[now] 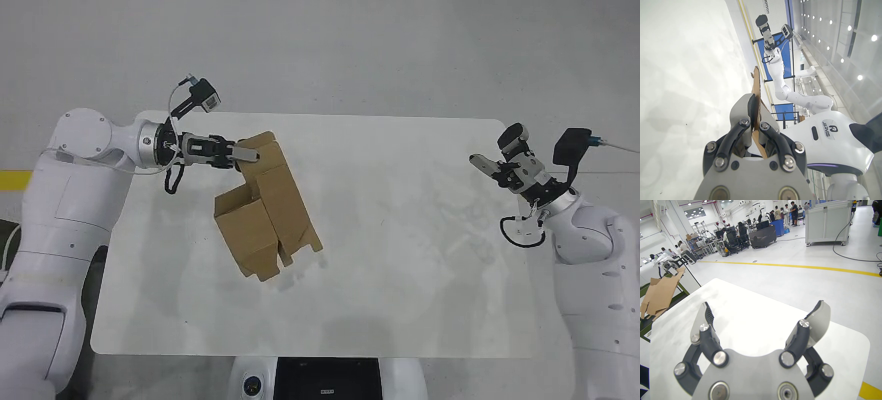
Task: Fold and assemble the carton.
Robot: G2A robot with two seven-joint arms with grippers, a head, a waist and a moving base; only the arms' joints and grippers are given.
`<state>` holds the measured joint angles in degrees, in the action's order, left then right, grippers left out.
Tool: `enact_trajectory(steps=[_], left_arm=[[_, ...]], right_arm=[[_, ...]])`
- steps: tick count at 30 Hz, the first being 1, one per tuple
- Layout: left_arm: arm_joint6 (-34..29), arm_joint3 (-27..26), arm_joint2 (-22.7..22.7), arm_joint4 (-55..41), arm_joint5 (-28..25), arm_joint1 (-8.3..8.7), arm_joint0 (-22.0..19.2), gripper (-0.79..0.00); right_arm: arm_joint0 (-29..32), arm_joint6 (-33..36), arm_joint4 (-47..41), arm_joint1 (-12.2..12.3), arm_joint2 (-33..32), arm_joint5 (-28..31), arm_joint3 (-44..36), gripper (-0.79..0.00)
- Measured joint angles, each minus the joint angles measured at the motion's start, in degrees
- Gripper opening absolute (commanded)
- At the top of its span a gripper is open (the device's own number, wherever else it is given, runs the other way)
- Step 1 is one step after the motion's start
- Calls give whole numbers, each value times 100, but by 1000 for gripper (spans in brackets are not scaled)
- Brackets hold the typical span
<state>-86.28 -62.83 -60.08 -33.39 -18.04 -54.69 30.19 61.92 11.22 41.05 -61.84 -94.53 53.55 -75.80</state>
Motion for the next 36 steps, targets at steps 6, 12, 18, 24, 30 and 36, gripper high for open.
enact_trajectory(steps=[6, 12, 18, 24, 30, 36], left_arm=[[179, -142, 381, -297, -181, -26, -130, -785], [456, 74, 783, -402, -457, -120, -345, -785], [489, 111, 846, -406, -488, -135, -387, -785], [488, 111, 846, -406, -487, -134, -387, -785], [488, 111, 846, -406, -487, -135, -387, -785], [488, 111, 846, -406, -487, -135, -387, -785]], right_arm=[[0, 0, 0, 0, 0, 0, 0, 0], [0, 0, 0, 0, 0, 0, 0, 0], [0, 0, 0, 0, 0, 0, 0, 0], [0, 0, 0, 0, 0, 0, 0, 0], [0, 0, 0, 0, 0, 0, 0, 0], [0, 0, 0, 0, 0, 0, 0, 0]])
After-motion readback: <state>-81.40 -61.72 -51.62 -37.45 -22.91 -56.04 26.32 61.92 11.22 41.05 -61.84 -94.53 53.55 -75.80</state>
